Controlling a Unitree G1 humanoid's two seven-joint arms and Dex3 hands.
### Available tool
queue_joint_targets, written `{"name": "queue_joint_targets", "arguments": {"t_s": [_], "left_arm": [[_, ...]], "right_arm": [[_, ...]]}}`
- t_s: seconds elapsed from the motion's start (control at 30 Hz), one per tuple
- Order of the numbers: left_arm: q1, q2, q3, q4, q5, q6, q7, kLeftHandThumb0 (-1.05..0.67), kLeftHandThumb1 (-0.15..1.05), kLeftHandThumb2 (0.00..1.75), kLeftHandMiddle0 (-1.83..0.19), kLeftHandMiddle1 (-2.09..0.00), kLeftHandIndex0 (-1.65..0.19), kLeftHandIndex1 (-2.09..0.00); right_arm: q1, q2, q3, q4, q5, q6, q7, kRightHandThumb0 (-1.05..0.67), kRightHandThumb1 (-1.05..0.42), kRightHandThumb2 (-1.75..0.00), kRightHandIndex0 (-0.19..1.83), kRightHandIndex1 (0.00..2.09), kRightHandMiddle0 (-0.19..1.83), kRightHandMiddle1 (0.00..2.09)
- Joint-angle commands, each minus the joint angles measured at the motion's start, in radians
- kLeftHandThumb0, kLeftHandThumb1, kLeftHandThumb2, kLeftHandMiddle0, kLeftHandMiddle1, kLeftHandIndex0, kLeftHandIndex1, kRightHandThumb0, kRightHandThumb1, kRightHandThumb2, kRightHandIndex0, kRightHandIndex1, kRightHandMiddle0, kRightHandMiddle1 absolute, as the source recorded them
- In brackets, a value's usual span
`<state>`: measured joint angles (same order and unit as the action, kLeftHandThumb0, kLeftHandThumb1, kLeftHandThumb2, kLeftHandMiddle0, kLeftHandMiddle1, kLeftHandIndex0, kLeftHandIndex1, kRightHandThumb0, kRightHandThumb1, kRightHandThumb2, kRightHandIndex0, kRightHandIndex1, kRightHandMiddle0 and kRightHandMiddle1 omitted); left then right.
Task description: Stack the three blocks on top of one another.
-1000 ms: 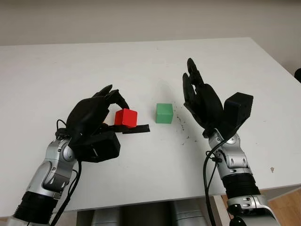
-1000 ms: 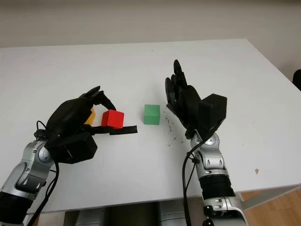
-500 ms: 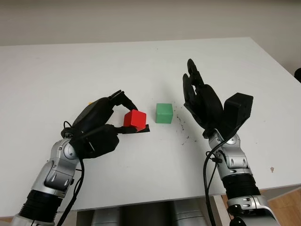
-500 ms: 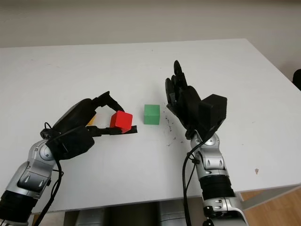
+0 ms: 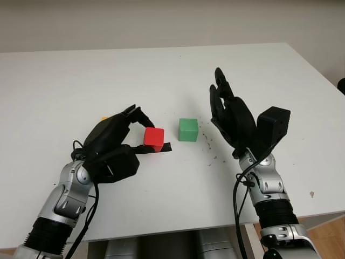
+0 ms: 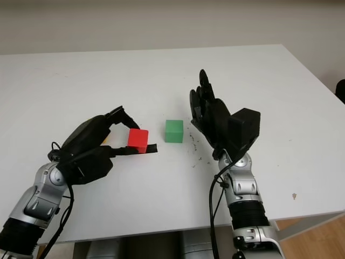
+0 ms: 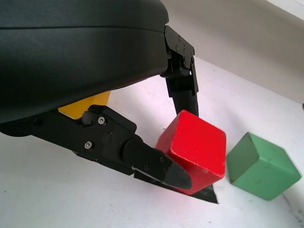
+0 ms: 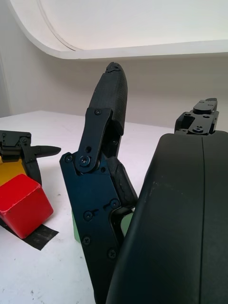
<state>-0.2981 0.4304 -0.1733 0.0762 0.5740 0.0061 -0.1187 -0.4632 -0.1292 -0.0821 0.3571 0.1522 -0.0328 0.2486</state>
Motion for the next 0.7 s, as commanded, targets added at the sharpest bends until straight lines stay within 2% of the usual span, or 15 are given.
{"name": "queue_joint_targets", "arguments": {"t_s": [0.0,0.17,0.37,0.57,0.67], "left_arm": [[-0.016,0.008,-0.010,0.002,0.020,-0.004,0.016,-0.37,1.00,0.05,-0.11,-0.06,-0.36,-1.33],[-0.016,0.013,-0.043,0.000,0.131,0.011,0.078,-0.40,0.99,0.05,-0.12,-0.05,-0.43,-1.19],[-0.017,0.011,-0.059,-0.009,0.193,0.038,0.073,-0.43,0.99,0.05,-0.10,-0.05,-0.50,-1.03],[-0.016,0.013,-0.061,-0.022,0.196,0.051,0.050,-0.45,0.97,0.05,-0.04,-0.05,-0.50,-0.69],[-0.014,0.020,-0.061,-0.036,0.199,0.049,0.040,-0.49,0.99,0.05,-0.01,-0.05,-0.50,-0.41]], "right_arm": [[0.008,-0.006,-0.001,-0.026,-0.002,0.005,-0.001,-0.75,-1.05,-0.65,-0.19,0.00,-0.19,0.00],[0.009,-0.004,0.000,-0.027,-0.005,0.008,-0.008,-0.74,-1.05,-0.65,-0.19,0.00,-0.19,0.00],[0.012,0.000,0.000,-0.035,-0.005,0.014,-0.013,-0.75,-1.05,-0.66,-0.19,0.00,-0.19,0.00],[0.012,-0.006,0.001,-0.031,-0.006,0.011,-0.008,-0.75,-1.05,-0.65,-0.19,0.00,-0.19,0.00],[0.012,-0.003,-0.004,-0.027,0.002,0.005,-0.003,-0.75,-1.05,-0.65,-0.19,0.00,-0.19,0.00]]}}
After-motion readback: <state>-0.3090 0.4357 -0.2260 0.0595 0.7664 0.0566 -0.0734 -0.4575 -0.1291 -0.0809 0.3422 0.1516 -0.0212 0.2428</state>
